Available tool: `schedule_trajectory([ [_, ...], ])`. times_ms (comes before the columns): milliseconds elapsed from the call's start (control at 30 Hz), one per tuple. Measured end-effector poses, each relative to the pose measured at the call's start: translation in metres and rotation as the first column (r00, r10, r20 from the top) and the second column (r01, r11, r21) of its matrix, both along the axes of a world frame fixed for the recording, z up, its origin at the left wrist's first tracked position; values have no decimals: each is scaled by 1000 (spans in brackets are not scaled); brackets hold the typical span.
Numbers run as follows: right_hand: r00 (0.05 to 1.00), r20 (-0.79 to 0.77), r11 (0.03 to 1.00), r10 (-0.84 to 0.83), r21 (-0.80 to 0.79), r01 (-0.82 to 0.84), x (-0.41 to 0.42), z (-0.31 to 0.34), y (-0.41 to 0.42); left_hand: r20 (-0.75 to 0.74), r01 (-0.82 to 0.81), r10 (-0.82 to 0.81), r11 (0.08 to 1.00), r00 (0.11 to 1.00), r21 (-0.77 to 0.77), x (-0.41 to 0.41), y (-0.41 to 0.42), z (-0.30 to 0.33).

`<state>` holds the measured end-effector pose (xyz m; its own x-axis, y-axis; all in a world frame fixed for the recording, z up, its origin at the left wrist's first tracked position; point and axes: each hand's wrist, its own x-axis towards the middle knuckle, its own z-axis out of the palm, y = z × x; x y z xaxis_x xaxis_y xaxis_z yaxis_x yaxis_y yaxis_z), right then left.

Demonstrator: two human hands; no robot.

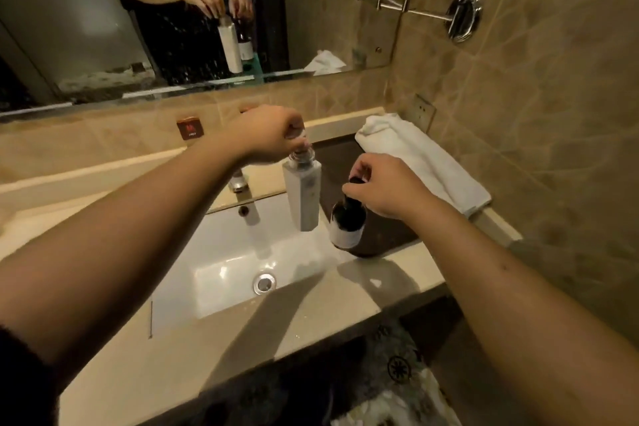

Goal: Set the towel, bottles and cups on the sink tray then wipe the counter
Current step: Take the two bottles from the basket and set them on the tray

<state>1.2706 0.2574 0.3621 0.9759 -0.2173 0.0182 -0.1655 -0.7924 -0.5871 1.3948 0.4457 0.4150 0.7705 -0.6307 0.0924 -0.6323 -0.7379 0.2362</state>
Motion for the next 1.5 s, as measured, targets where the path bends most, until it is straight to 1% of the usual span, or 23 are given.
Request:
schedule_trajectory([
  [100,998,-8,998,-68,11,68,37,-6,-15,10,7,-7,999,1000,-36,63,-31,-12],
  [233,984,-65,986,-166,15,167,88,-19,-32,-5,17,-17,998,1000,-67,141,-69,-41],
  [400,975,-84,979,-206,-25,204,152,-39,-50,-23,37,-39,998,999,-51,221,-100,-80],
  [533,969,-107,975,-220,-53,216,194,-56,-56,-27,46,-48,997,998,-59,263,-113,-99],
  [667,968,-130,976,-212,-85,203,225,-71,-60,-34,64,-66,996,997,-56,284,-124,-108],
  [900,975,-108,979,-195,-74,187,269,-87,-63,-48,43,-46,997,998,-60,303,-136,-118],
  [1033,971,-141,979,-193,-90,182,285,-92,-63,-56,37,-42,994,998,-101,306,-142,-123],
  [1267,967,-168,980,-189,-100,174,291,-93,-68,-83,45,-60,984,995,-171,308,-150,-126],
  [1367,967,-182,982,-179,-101,163,287,-95,-70,-104,26,-45,984,994,-177,307,-149,-128],
  [1500,967,-187,985,-172,-56,164,276,-96,-73,-160,-33,5,985,987,-169,302,-137,-128],
])
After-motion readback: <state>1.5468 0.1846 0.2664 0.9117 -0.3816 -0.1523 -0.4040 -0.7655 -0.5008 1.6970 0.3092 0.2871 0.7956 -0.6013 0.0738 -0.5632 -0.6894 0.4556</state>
